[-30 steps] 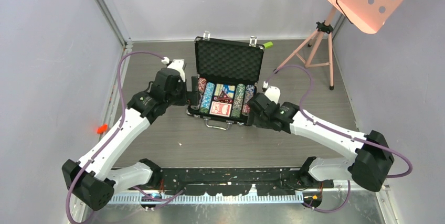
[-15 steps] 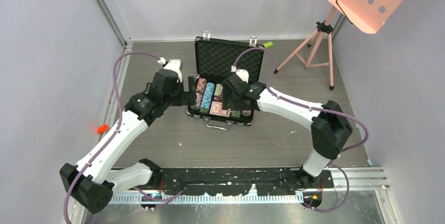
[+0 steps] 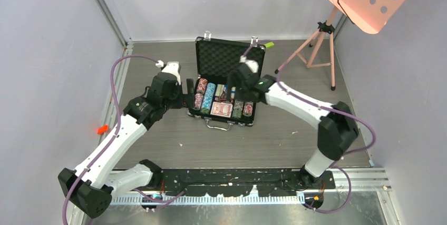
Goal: Pack up texas hold em set
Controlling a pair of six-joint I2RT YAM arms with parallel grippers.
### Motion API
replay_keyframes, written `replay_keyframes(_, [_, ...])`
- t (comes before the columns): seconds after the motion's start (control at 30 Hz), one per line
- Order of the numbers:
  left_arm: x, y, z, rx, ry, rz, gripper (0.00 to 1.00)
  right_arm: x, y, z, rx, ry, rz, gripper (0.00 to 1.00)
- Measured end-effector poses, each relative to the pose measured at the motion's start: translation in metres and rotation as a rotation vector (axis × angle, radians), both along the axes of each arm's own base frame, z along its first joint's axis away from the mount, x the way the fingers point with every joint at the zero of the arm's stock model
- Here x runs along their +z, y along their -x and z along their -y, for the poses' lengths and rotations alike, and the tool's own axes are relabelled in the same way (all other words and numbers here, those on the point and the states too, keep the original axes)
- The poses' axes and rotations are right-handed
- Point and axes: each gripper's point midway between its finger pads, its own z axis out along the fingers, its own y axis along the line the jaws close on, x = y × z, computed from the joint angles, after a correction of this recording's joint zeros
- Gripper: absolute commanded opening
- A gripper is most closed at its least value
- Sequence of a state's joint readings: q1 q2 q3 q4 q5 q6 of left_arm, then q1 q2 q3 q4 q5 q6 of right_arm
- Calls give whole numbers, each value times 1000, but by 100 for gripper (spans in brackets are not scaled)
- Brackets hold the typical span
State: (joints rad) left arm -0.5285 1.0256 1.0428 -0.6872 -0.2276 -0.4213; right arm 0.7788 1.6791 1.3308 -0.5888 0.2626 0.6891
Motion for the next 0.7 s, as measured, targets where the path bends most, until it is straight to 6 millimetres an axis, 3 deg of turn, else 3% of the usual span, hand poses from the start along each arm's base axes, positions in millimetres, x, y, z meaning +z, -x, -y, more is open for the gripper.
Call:
replay_keyframes(0.2, [0, 0, 1, 4, 8, 0, 96, 53, -40, 87, -221, -96, 115, 84])
replay_keyframes(0.27, [0, 0, 1, 7, 14, -2, 96, 72, -53, 107, -280, -118, 166, 83])
replay_keyframes(0.53, [0, 1, 1, 10, 20, -2, 96, 141, -111, 133, -402, -122, 379, 74])
replay_keyframes(0.7, [5, 7, -3, 10, 31, 17, 96, 167, -155, 152, -489, -101, 478, 70])
